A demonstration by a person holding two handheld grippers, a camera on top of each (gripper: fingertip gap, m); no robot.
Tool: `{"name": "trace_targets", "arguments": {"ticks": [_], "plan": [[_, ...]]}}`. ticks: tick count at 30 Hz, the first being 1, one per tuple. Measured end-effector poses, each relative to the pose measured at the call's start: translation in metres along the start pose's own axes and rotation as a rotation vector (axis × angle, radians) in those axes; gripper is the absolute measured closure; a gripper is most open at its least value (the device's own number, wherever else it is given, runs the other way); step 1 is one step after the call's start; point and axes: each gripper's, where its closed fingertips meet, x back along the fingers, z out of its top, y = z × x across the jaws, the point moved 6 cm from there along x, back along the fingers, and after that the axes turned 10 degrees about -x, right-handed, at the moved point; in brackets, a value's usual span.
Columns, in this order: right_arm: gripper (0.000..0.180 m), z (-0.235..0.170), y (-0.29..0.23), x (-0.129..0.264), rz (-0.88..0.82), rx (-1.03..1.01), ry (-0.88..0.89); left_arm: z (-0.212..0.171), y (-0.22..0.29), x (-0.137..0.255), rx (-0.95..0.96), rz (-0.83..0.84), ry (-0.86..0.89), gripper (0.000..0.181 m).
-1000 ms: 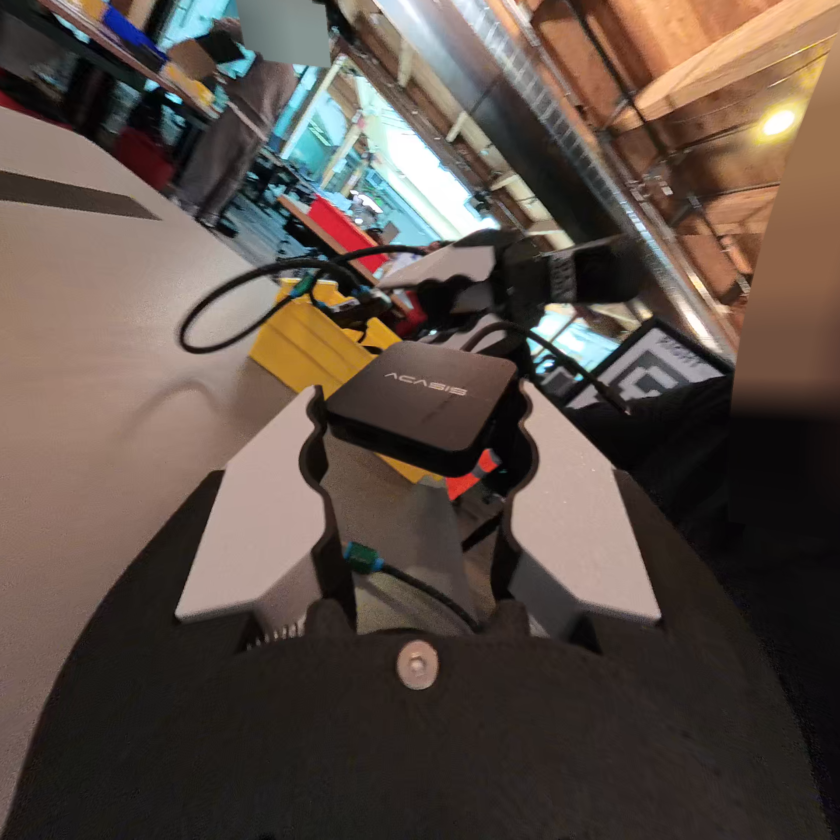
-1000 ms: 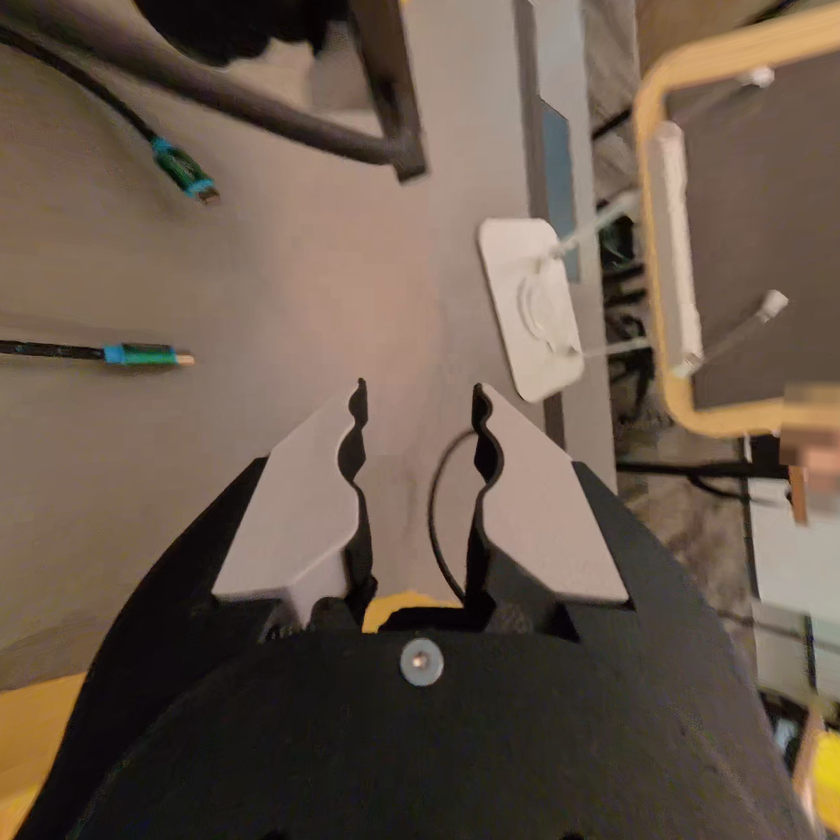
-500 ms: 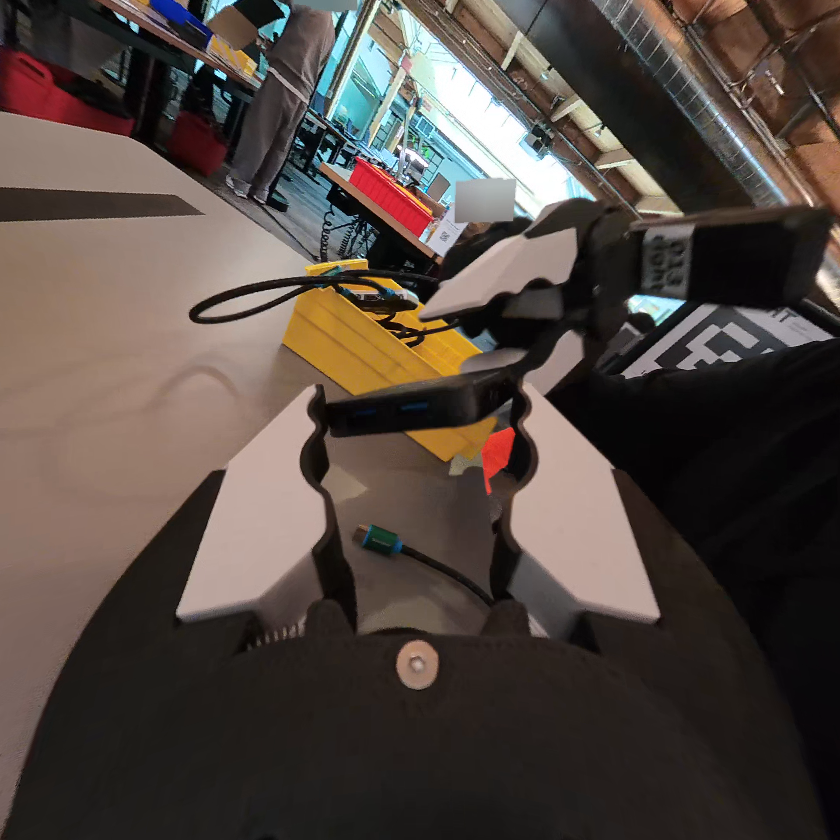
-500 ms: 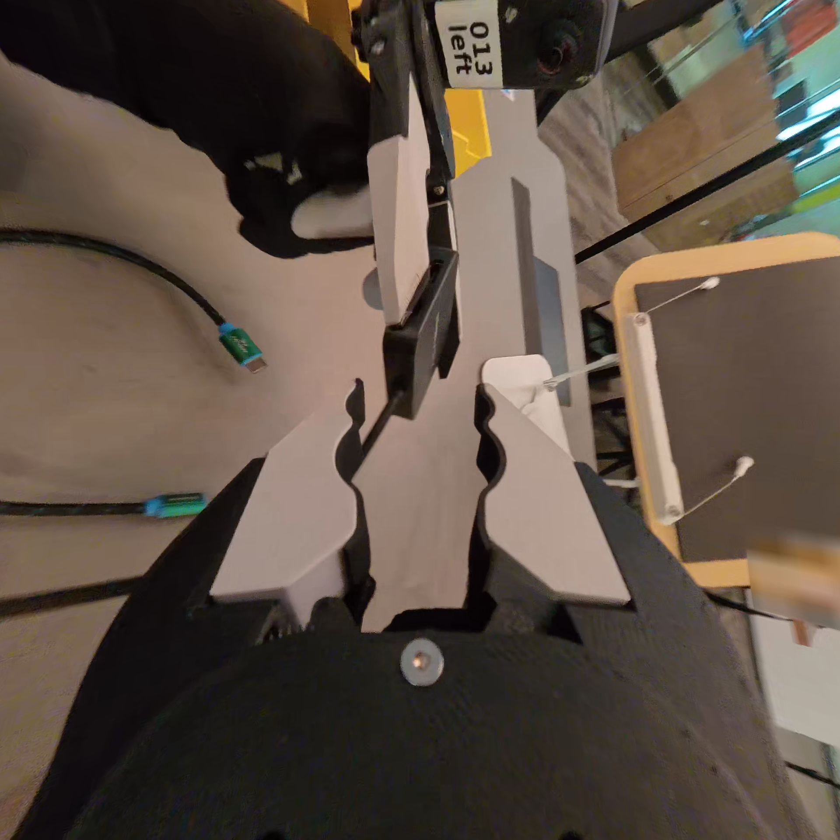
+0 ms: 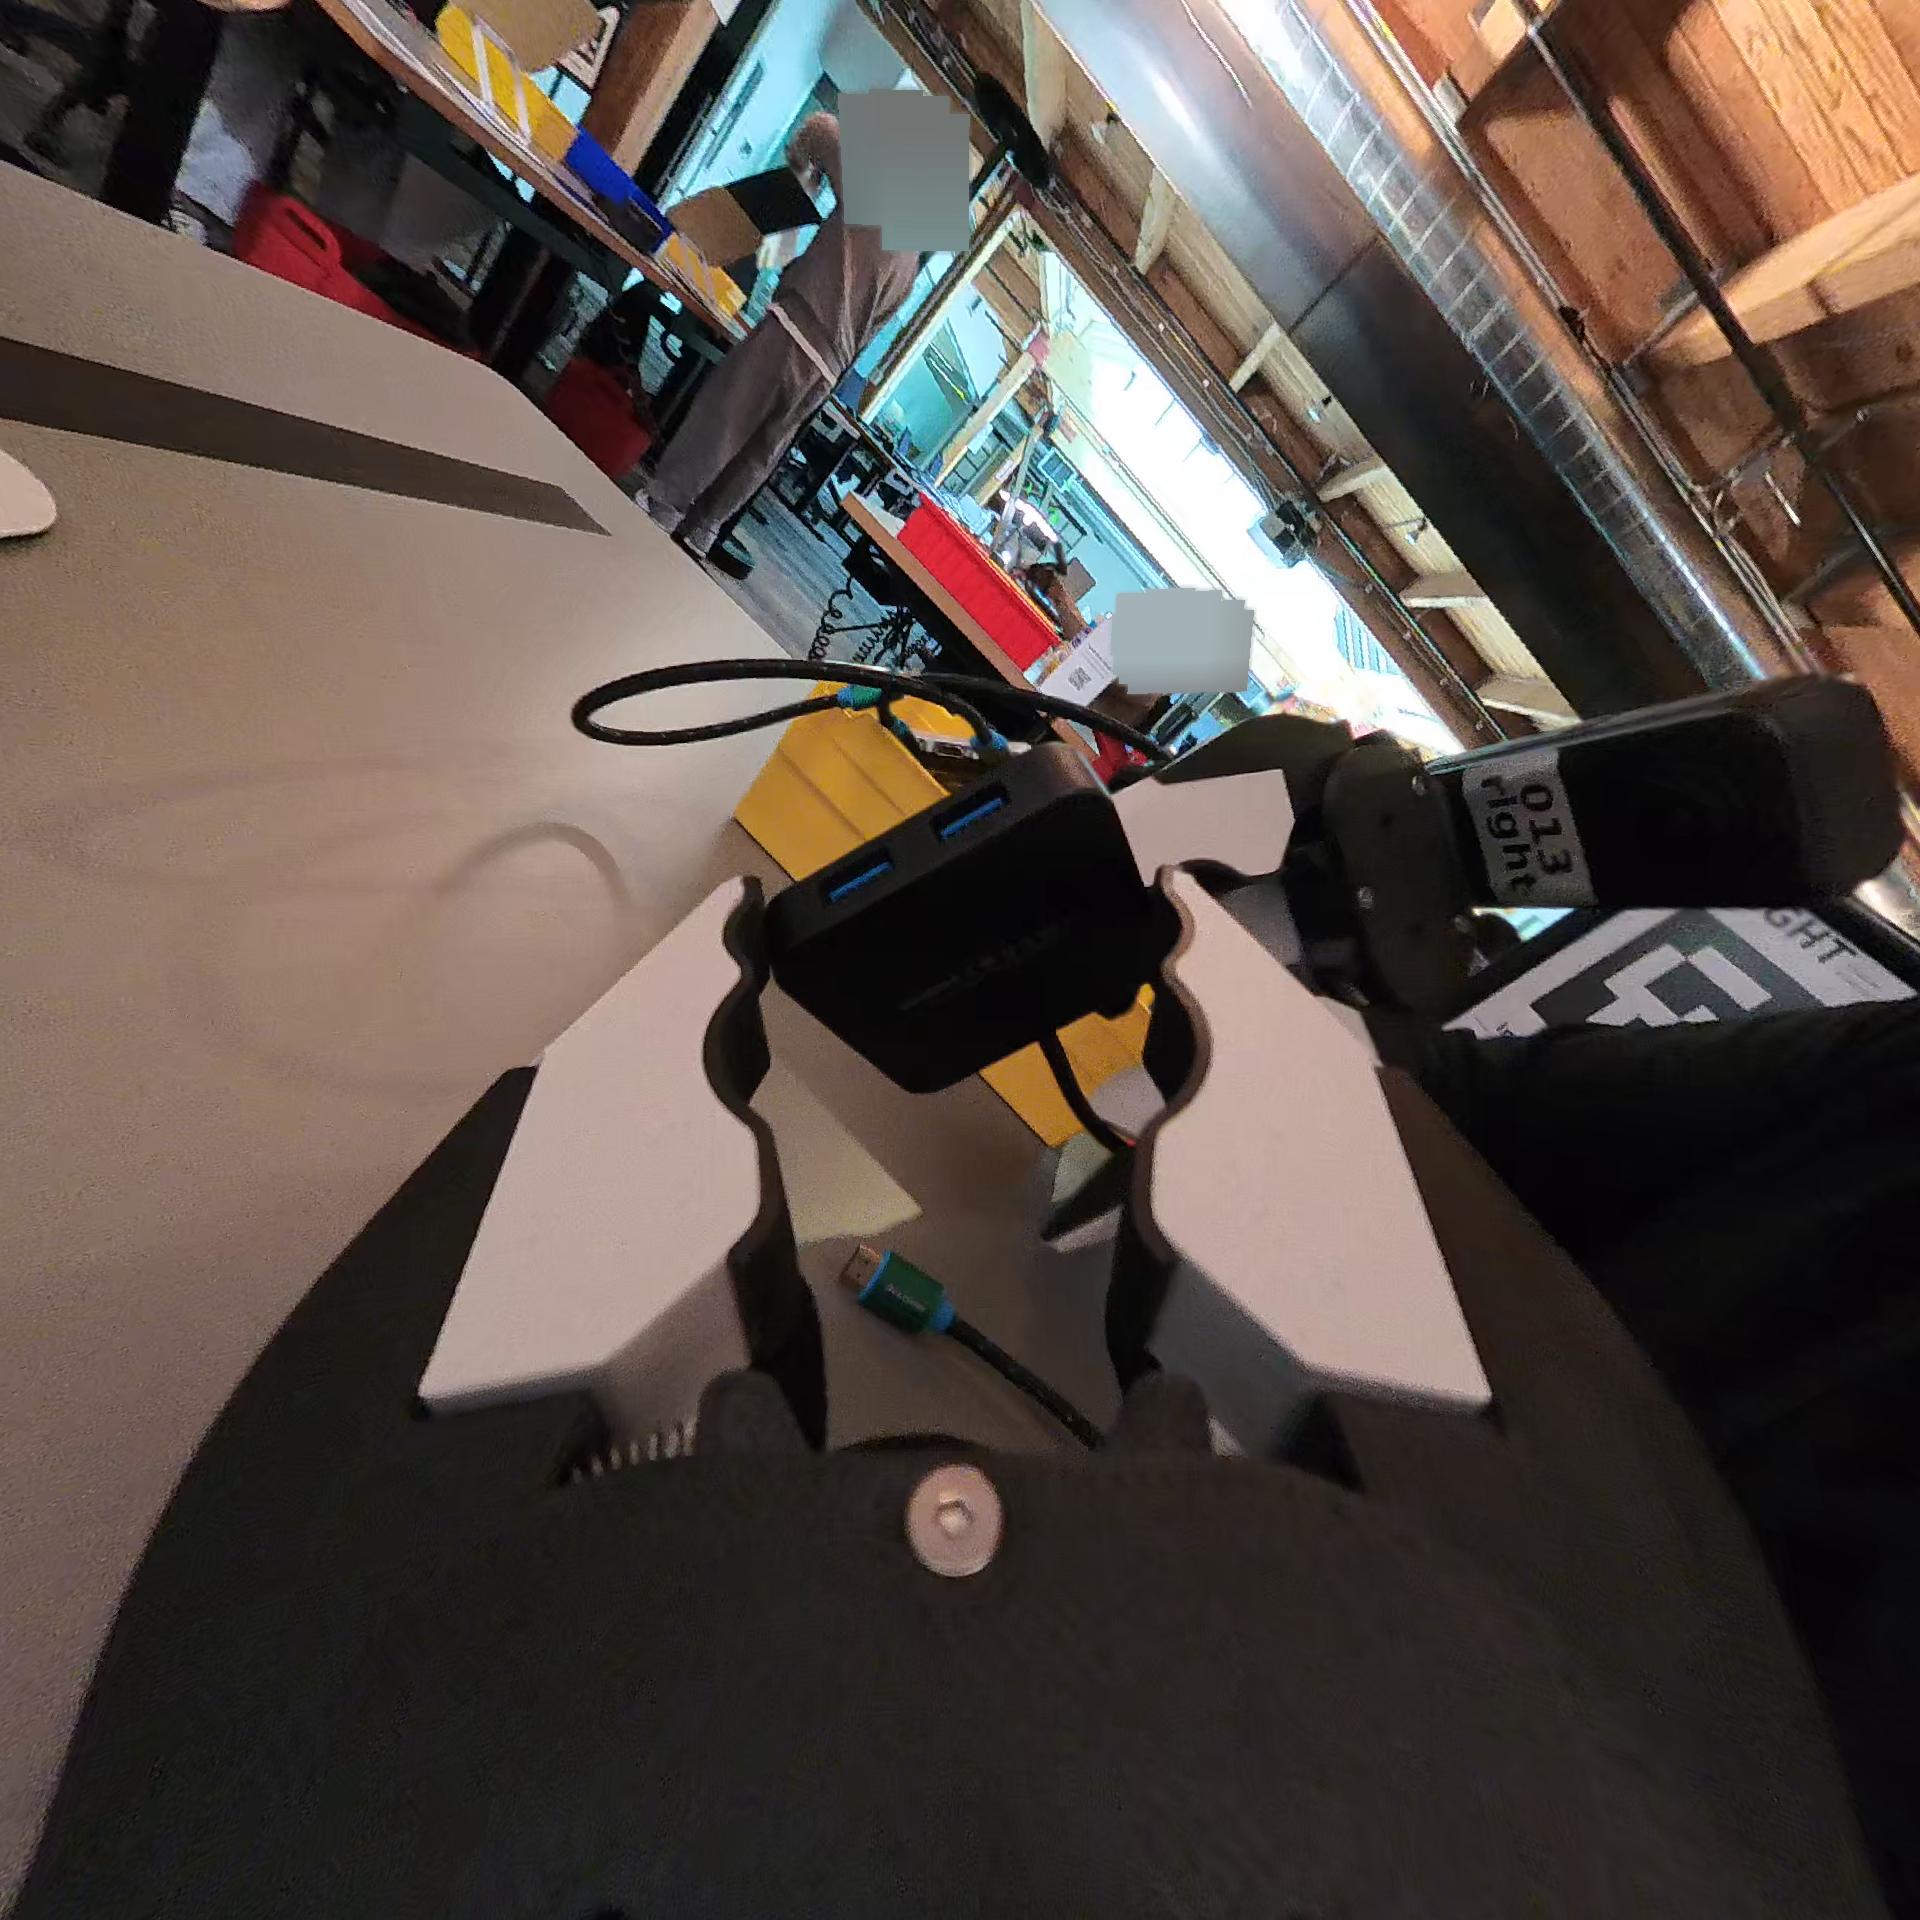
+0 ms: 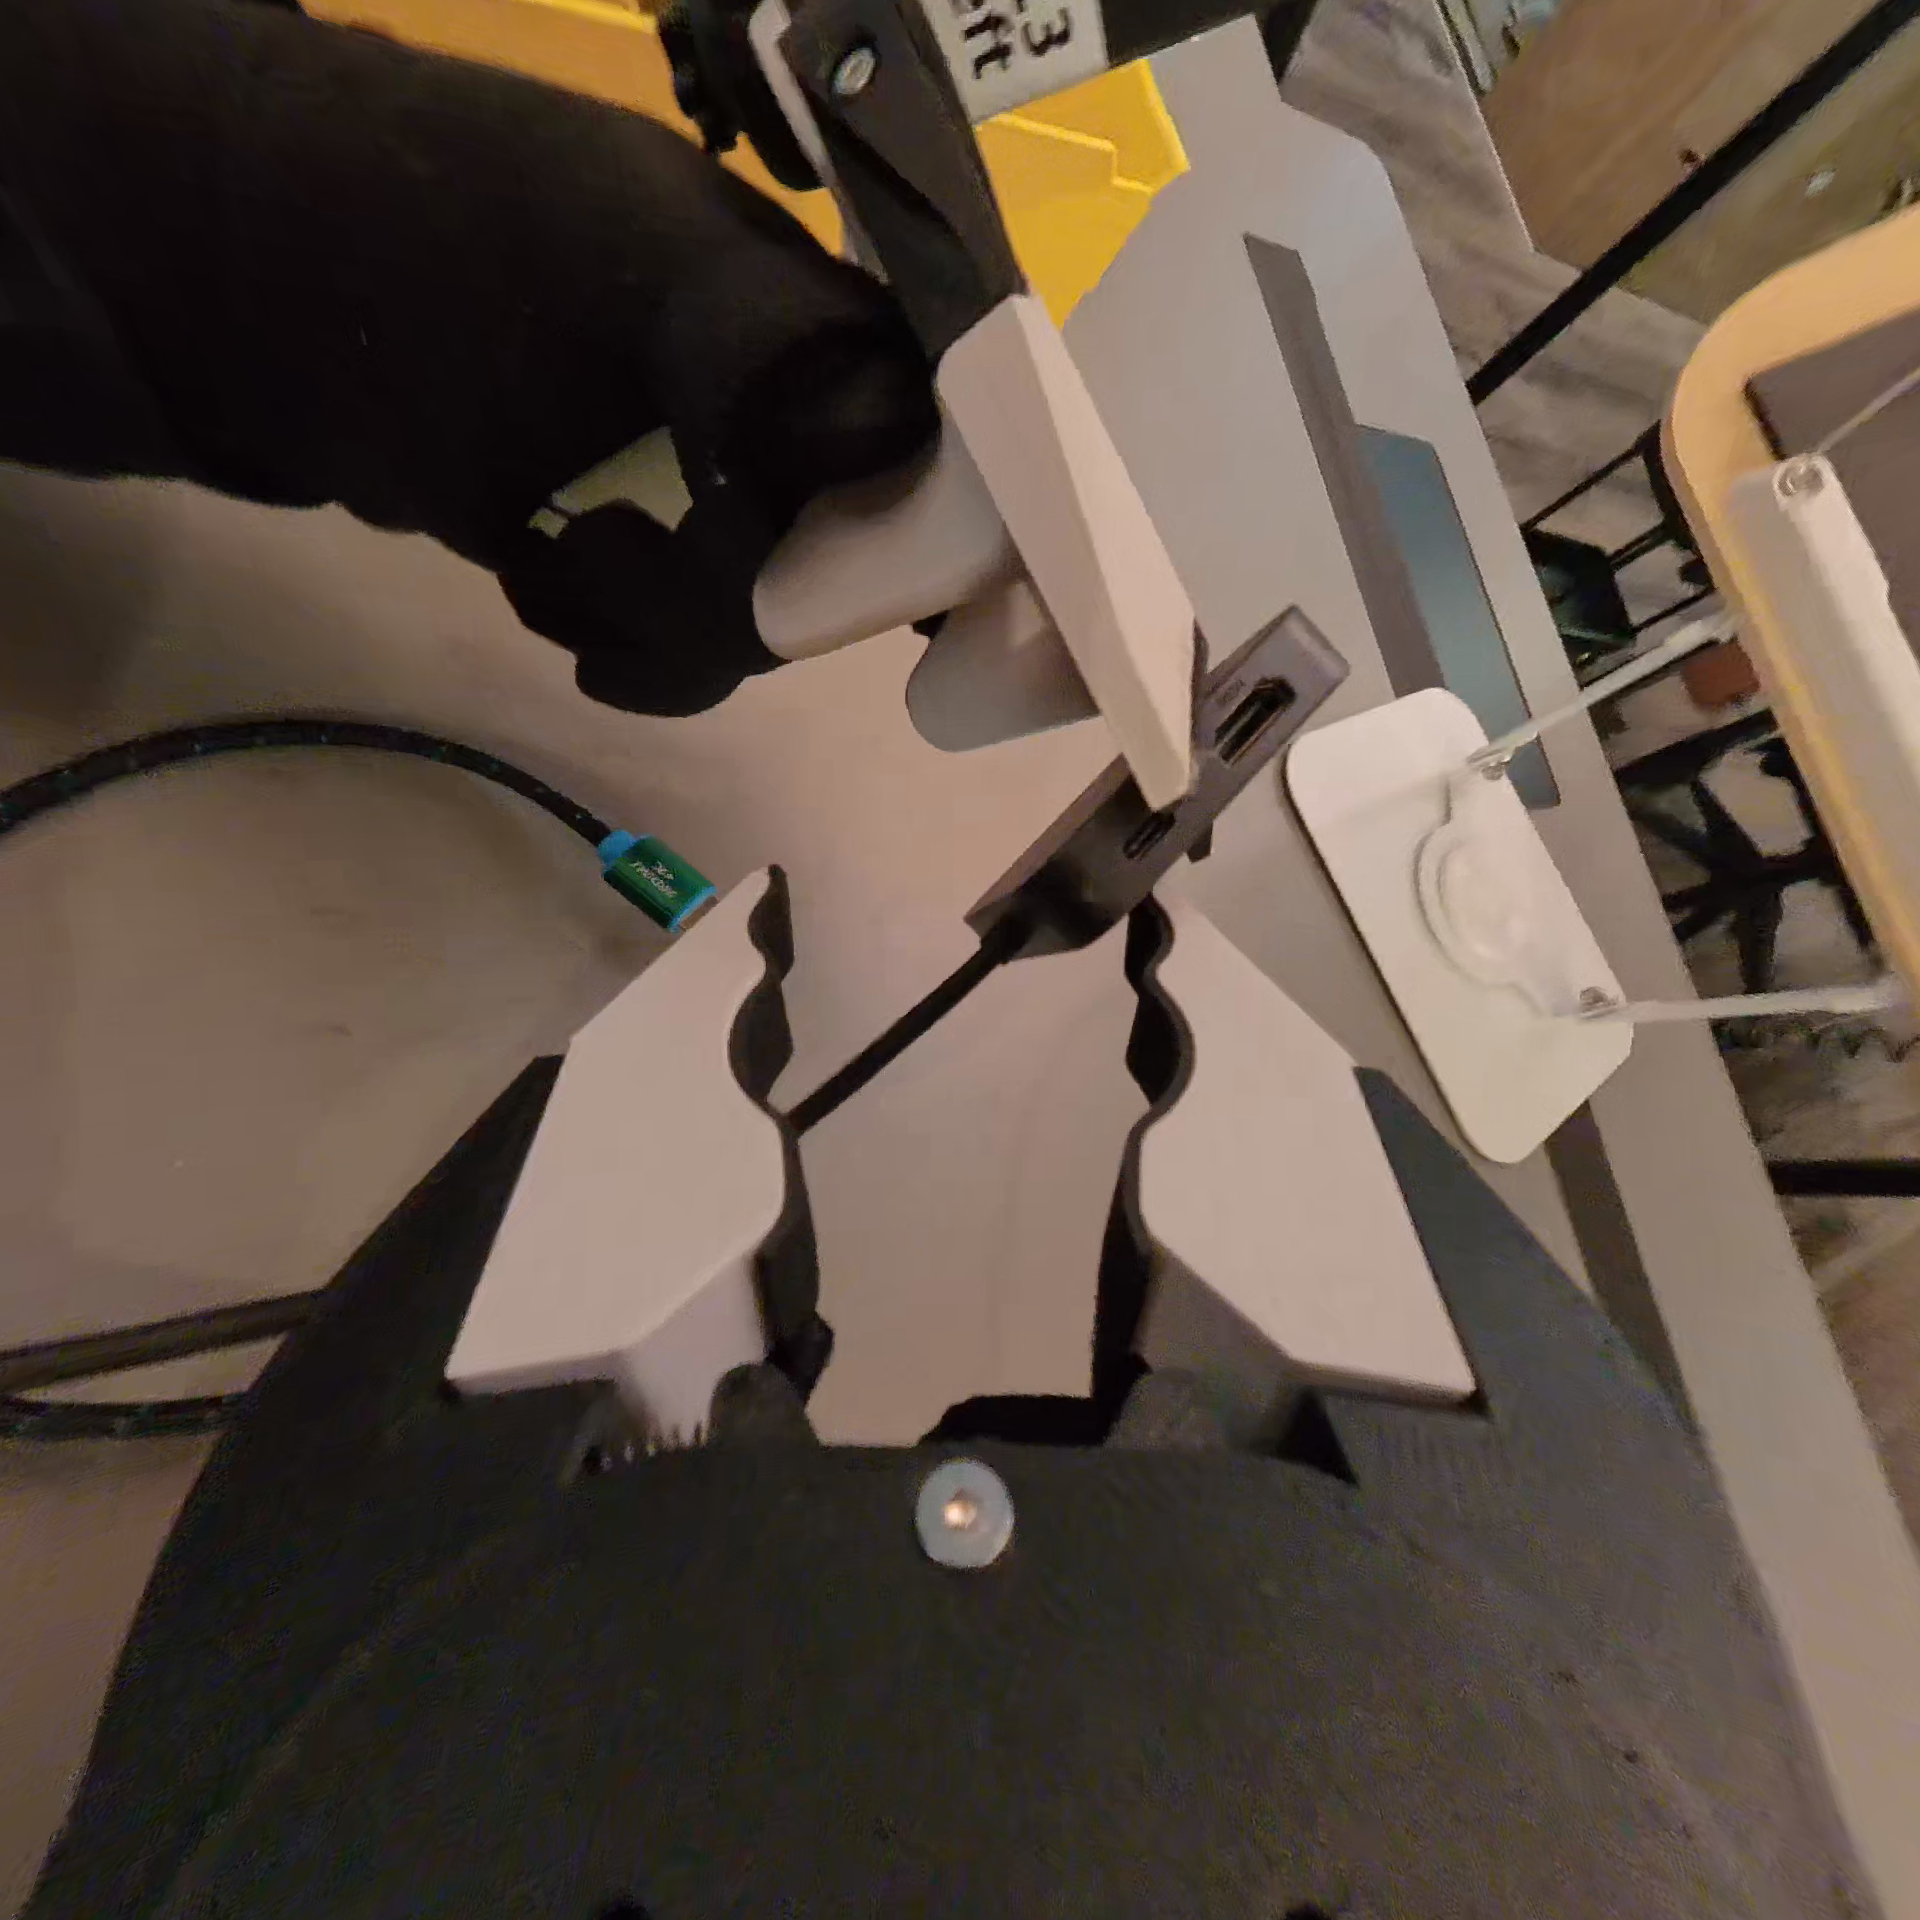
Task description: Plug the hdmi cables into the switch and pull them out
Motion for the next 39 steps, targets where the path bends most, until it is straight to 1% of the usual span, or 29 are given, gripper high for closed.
{"name": "trace_targets", "arguments": {"ticks": [1,3,5,8,9,10,11,12,13,14,16,18,20,23,24,25,26,28,31,33,34,35,37,39], "plan": [[0.115,0.002,0.000,0.001,0.027,-0.075,0.017,0.000,-0.002,-0.001,0.000,0.016,0.011,0.110],[0.115,0.003,0.002,0.001,0.087,-0.267,0.046,0.000,0.000,-0.004,-0.012,0.027,0.012,0.110],[0.118,-0.005,0.008,-0.004,0.040,-0.296,0.028,-0.002,0.005,-0.010,-0.024,0.021,-0.002,0.110],[0.138,-0.011,0.012,-0.010,0.029,-0.323,0.064,-0.004,0.013,-0.016,-0.050,0.022,-0.018,0.110],[0.149,-0.013,0.016,-0.008,0.009,-0.319,0.071,-0.005,0.015,-0.016,-0.051,0.013,-0.025,0.110],[0.157,-0.014,0.021,-0.005,-0.007,-0.303,0.083,-0.005,0.016,-0.015,-0.042,0.001,-0.025,0.110],[0.161,-0.015,0.024,-0.002,-0.017,-0.283,0.084,-0.007,0.016,-0.014,-0.020,-0.011,-0.031,0.115],[0.169,-0.016,0.025,0.001,-0.023,-0.263,0.068,-0.007,0.015,-0.011,-0.021,-0.007,-0.028,0.133],[0.169,-0.014,0.025,0.003,-0.031,-0.231,0.061,-0.007,0.015,-0.009,-0.022,-0.015,-0.023,0.137],[0.169,-0.014,0.026,0.005,-0.061,-0.175,0.041,-0.007,0.017,-0.008,-0.013,-0.040,-0.025,0.131],[0.169,-0.015,0.026,0.005,-0.109,-0.049,-0.017,-0.006,0.021,-0.010,-0.005,-0.066,-0.067,0.110],[0.169,-0.015,0.024,0.006,-0.145,0.050,-0.047,-0.001,0.024,-0.008,-0.028,-0.068,-0.058,0.103],[0.169,-0.014,0.024,0.007,-0.217,0.168,-0.098,0.001,0.026,-0.006,-0.003,-0.101,-0.070,0.086],[0.169,-0.002,0.015,0.014,-0.288,0.353,-0.082,-0.005,0.031,-0.007,0.029,-0.163,-0.117,0.075],[0.169,0.000,0.013,0.015,-0.328,0.416,-0.093,-0.007,0.035,-0.009,0.036,-0.188,-0.125,0.075],[0.169,0.002,0.010,0.015,-0.337,0.450,-0.088,-0.009,0.040,-0.012,0.040,-0.223,-0.135,0.082],[0.169,0.004,0.008,0.015,-0.342,0.482,-0.076,-0.012,0.044,-0.014,0.037,-0.240,-0.155,0.093],[0.169,0.005,0.004,0.016,-0.379,0.570,-0.078,-0.015,0.042,-0.015,0.017,-0.217,-0.157,0.104],[0.169,0.007,0.002,0.019,-0.396,0.612,-0.065,-0.014,0.043,-0.013,0.031,-0.264,-0.110,0.106],[0.169,0.011,0.001,0.023,-0.388,0.611,-0.011,-0.012,0.046,-0.011,0.036,-0.294,-0.072,0.110],[0.167,0.014,0.000,0.025,-0.384,0.604,0.020,-0.011,0.046,-0.010,0.038,-0.296,-0.053,0.111],[0.160,0.017,-0.001,0.027,-0.381,0.596,0.059,-0.010,0.047,-0.010,0.034,-0.303,-0.047,0.111],[0.153,0.021,-0.004,0.028,-0.363,0.573,0.109,-0.011,0.051,-0.011,0.036,-0.342,-0.038,0.111],[0.152,0.021,-0.005,0.025,-0.347,0.573,0.114,-0.012,0.054,-0.014,0.047,-0.367,-0.040,0.111]]}}
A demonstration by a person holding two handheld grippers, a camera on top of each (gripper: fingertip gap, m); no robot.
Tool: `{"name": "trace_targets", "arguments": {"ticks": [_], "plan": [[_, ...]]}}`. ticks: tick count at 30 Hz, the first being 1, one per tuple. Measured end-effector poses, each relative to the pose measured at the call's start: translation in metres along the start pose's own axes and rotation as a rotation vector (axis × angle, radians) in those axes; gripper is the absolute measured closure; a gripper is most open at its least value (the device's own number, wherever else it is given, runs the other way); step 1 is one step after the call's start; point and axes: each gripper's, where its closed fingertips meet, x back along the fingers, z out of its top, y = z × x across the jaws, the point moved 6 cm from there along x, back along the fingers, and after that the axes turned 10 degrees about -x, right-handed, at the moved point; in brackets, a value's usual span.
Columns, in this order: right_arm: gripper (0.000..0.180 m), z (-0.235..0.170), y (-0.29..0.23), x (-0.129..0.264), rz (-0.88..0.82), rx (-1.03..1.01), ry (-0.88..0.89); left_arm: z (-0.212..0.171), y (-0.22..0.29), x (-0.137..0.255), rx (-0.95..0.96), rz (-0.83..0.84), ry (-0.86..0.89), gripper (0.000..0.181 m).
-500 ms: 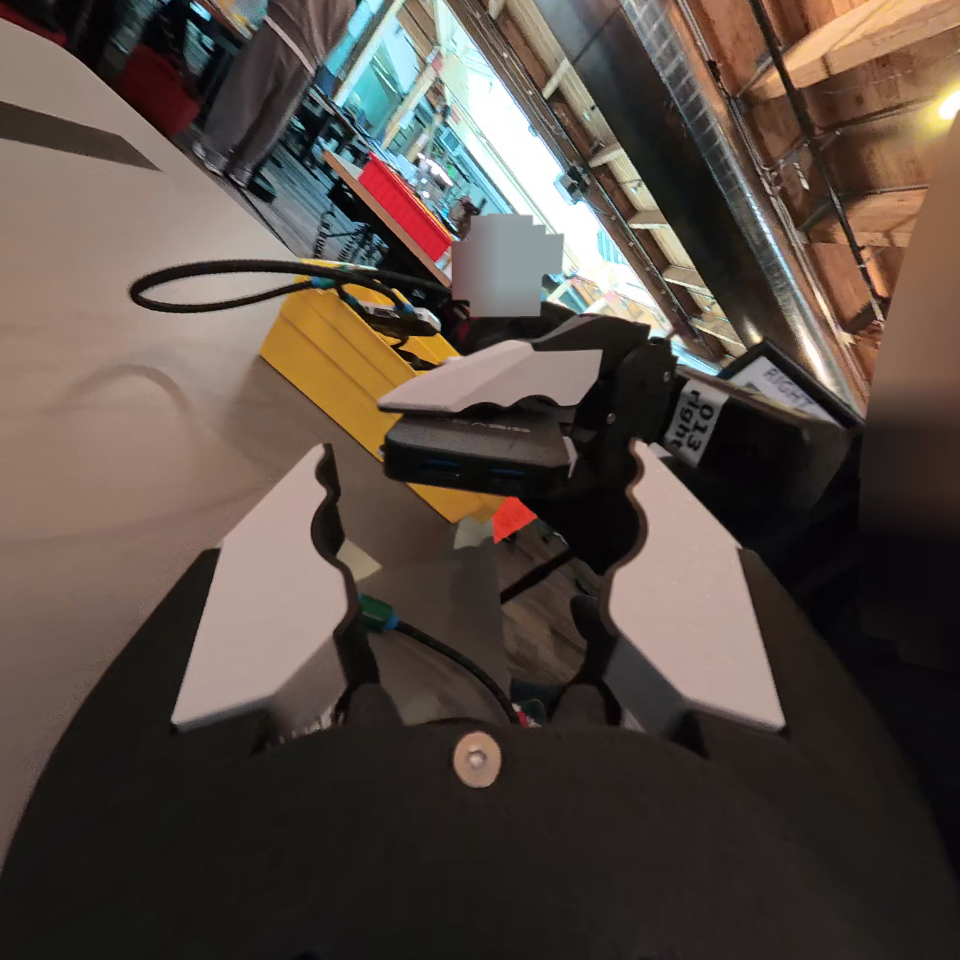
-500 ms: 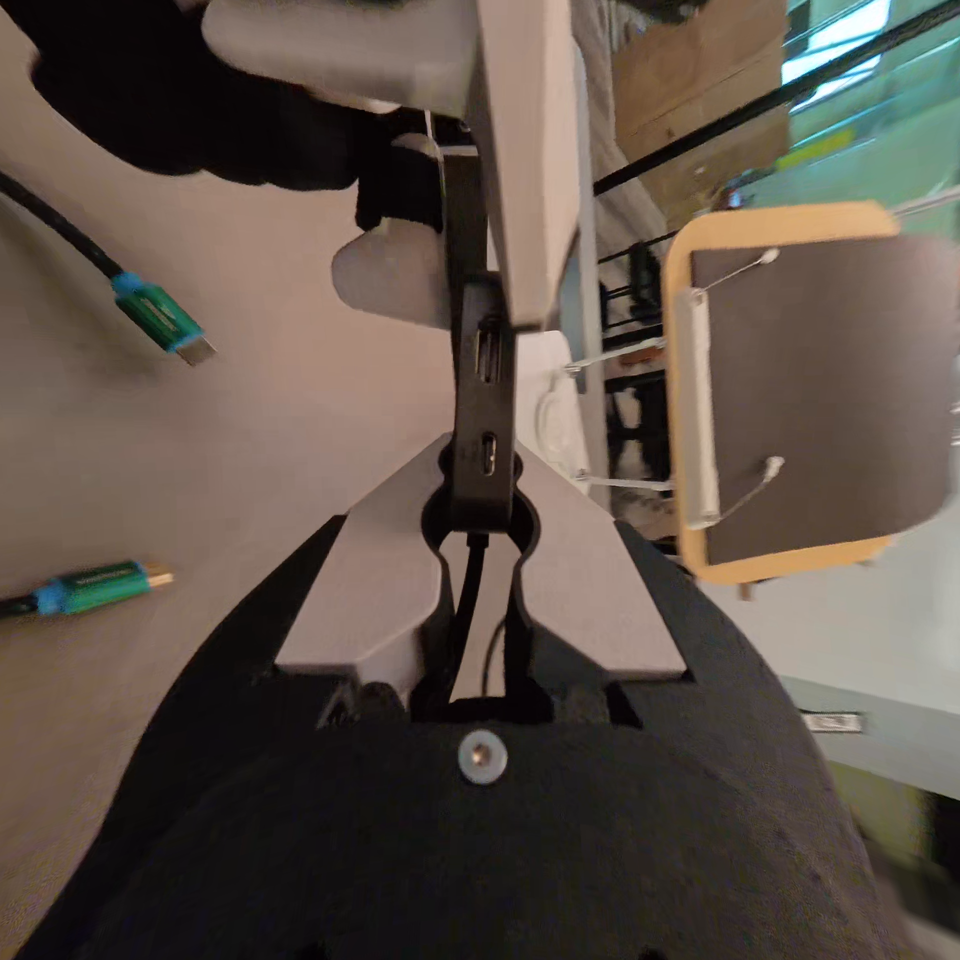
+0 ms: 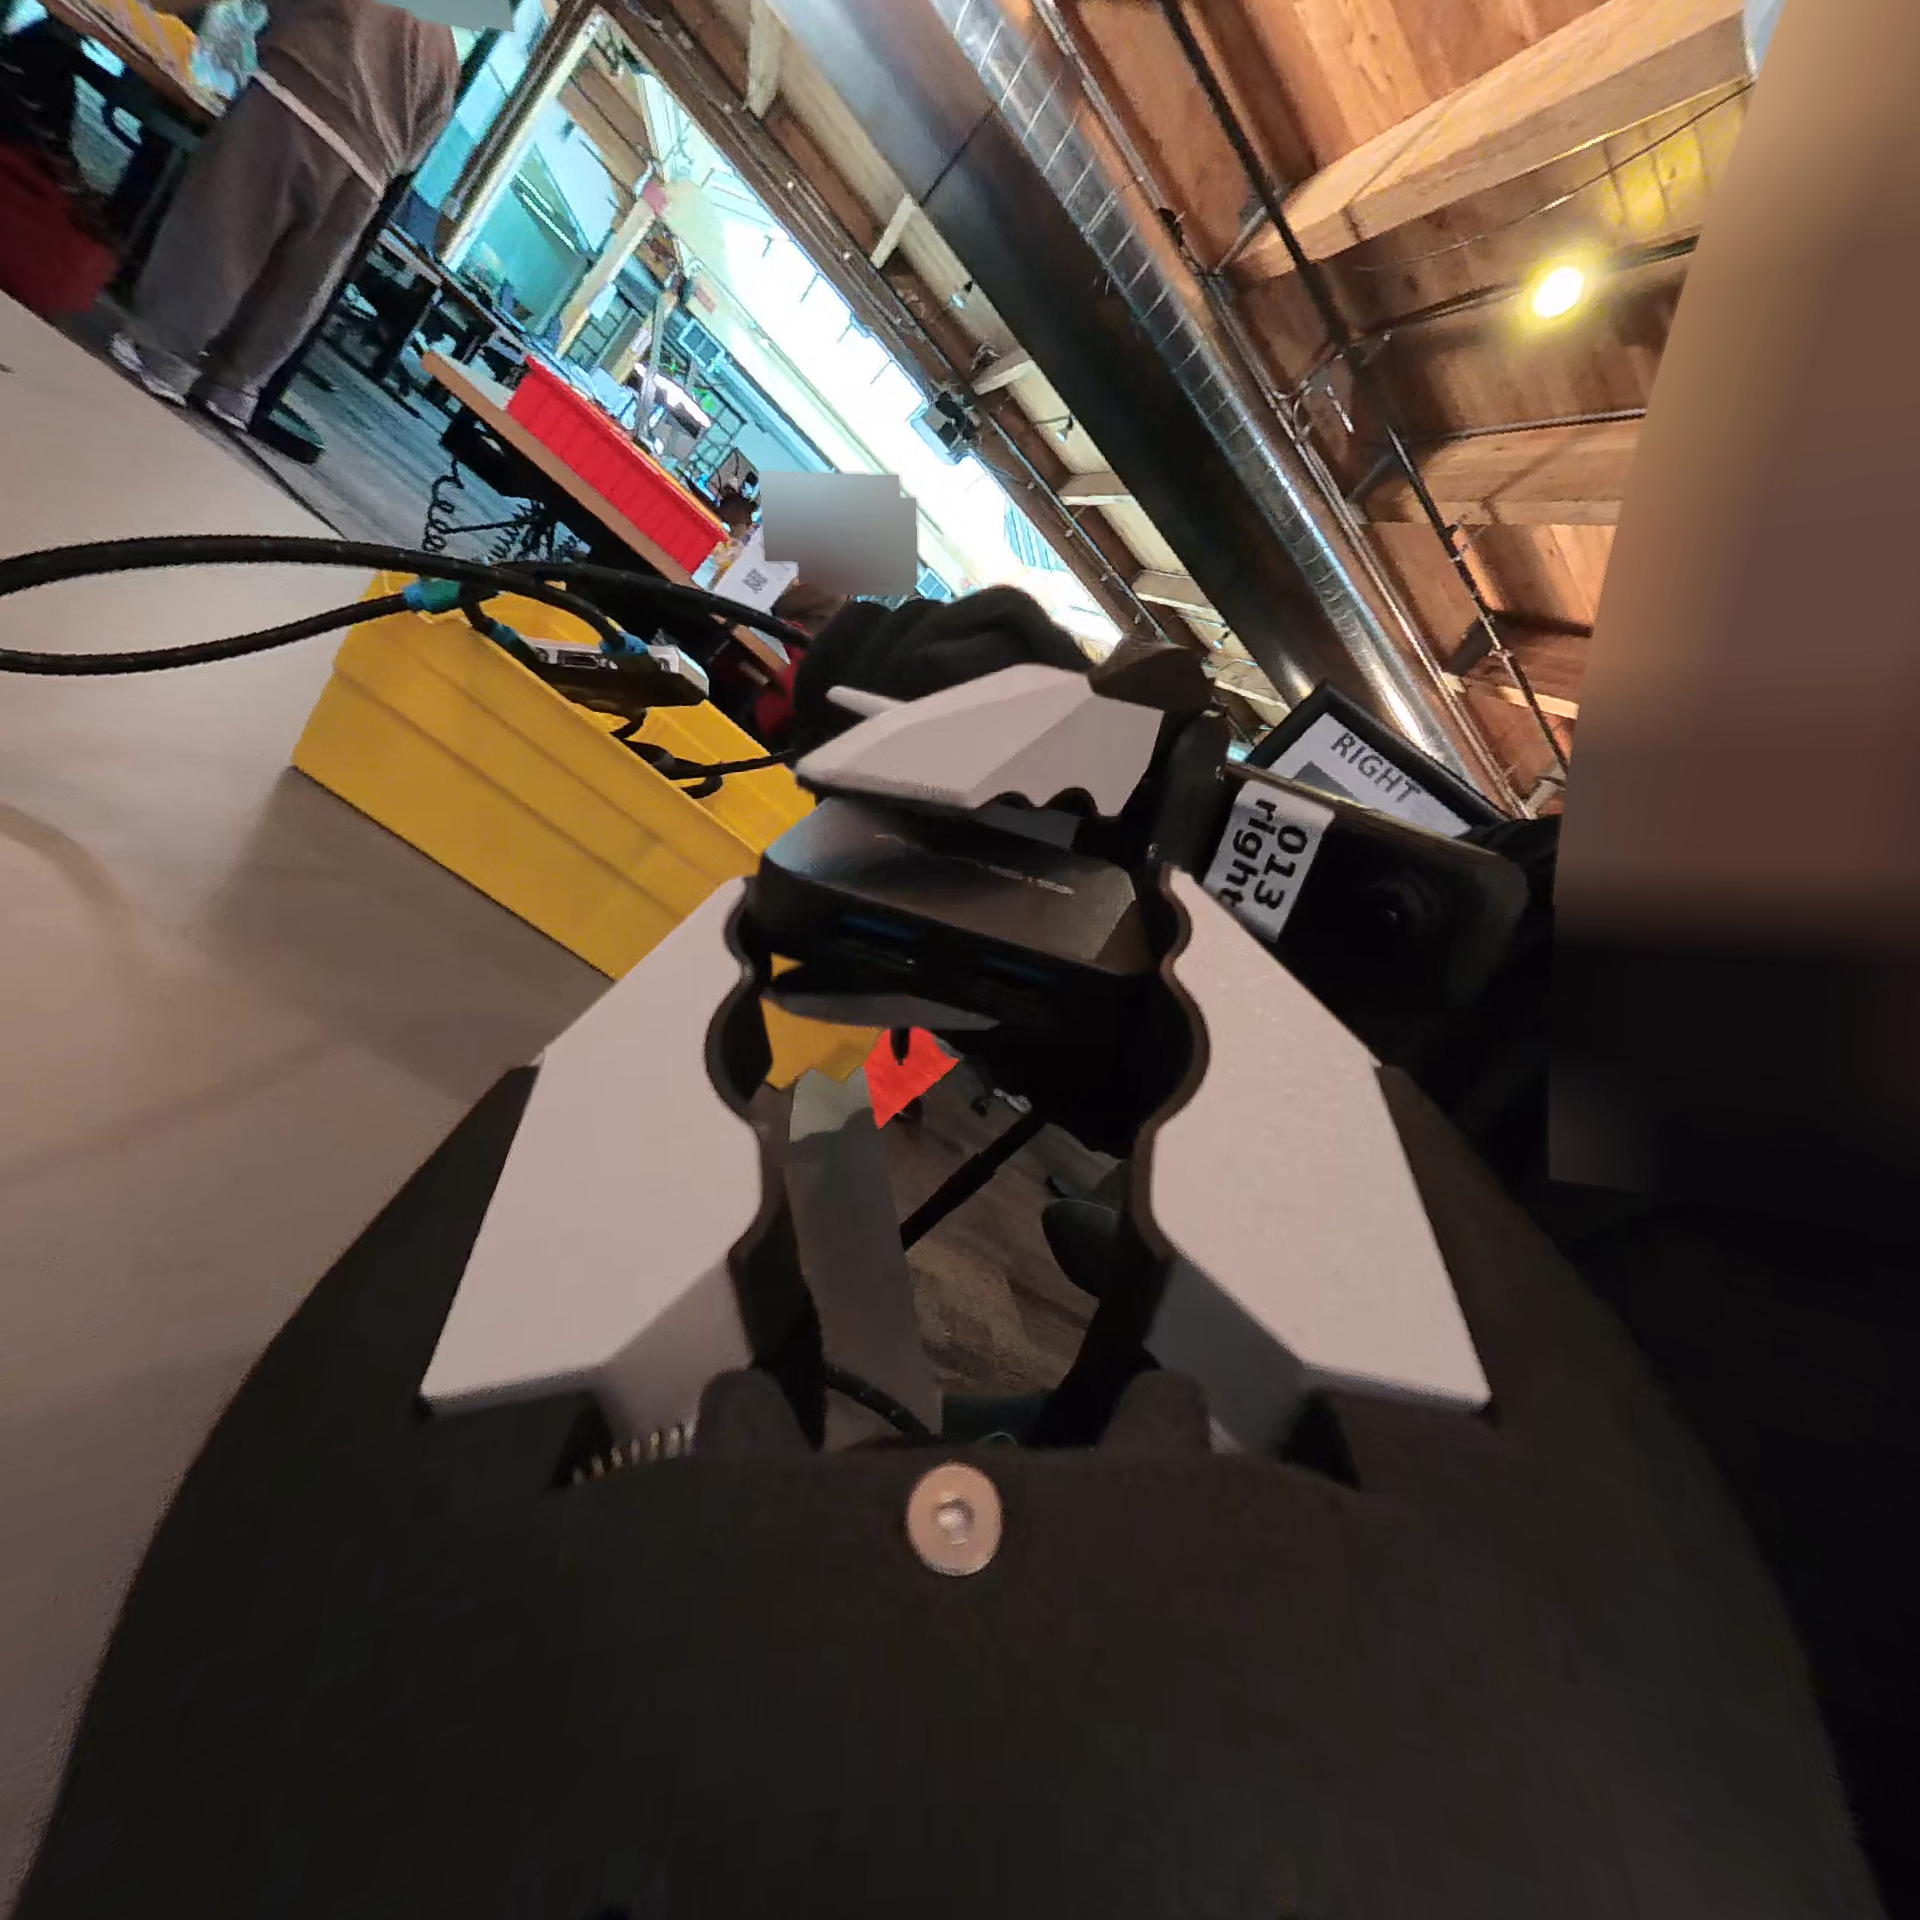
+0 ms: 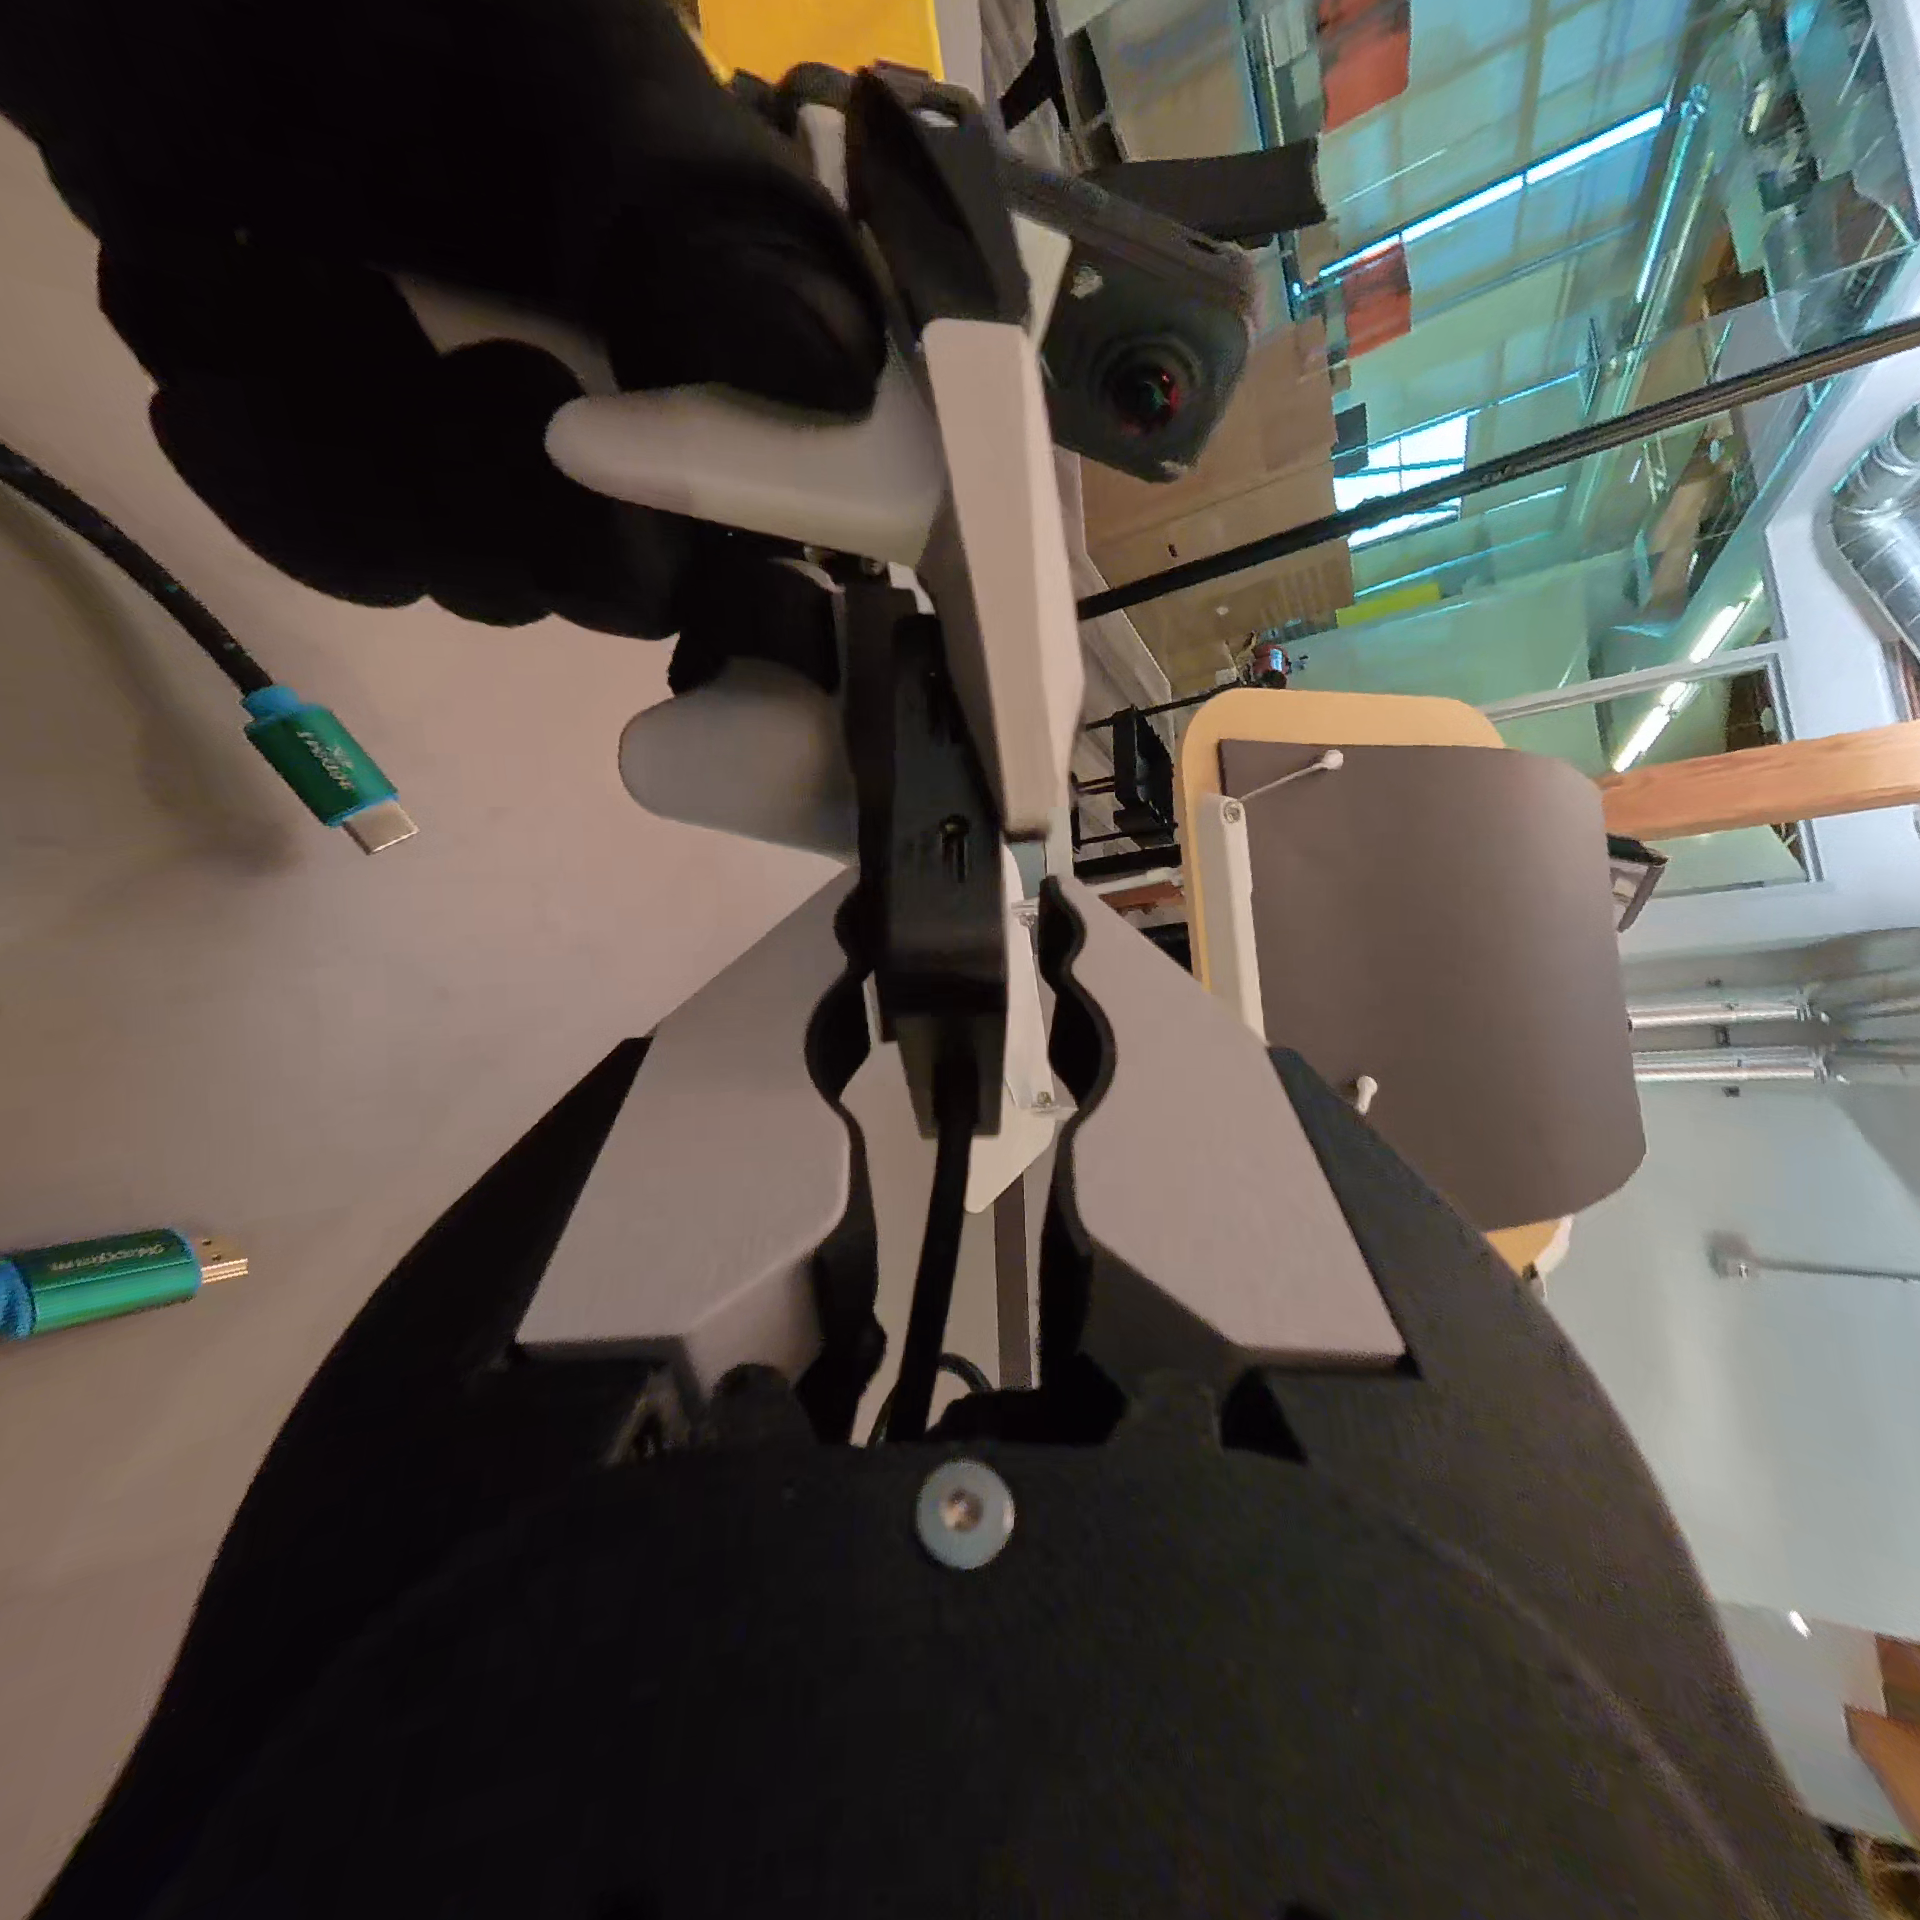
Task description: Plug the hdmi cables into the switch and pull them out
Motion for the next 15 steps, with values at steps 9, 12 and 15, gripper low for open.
{"name": "trace_targets", "arguments": {"ticks": [9,12,15], "plan": [[0.160,0.015,-0.016,0.007,0.106,0.101,0.125,-0.011,0.006,-0.012,0.001,-0.180,-0.097,0.110],[0.169,0.021,-0.015,0.013,0.096,0.145,0.155,-0.012,0.010,-0.014,-0.003,-0.249,-0.135,0.110],[0.169,0.021,-0.014,0.015,0.101,0.145,0.131,-0.011,0.008,-0.017,0.013,-0.276,-0.148,0.110]]}}
